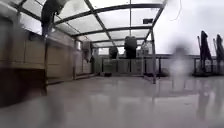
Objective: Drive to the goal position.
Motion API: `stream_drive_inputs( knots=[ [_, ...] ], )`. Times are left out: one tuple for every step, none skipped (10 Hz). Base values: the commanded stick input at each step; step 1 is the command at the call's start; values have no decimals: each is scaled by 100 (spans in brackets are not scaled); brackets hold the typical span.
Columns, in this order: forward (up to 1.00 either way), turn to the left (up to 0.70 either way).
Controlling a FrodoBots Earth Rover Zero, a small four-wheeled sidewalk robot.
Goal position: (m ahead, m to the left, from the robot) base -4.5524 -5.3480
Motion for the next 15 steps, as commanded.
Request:
stream_drive_inputs(
  knots=[
    [70,-27],
    [70,-27],
    [70,-27],
    [70,-27],
    [70,-27],
    [70,-27],
    [70,-27],
    [70,-27],
    [70,-27],
    [70,-27],
    [70,-27],
    [70,-27],
    [70,-27],
    [70,-27],
    [70,-27]
  ],
)
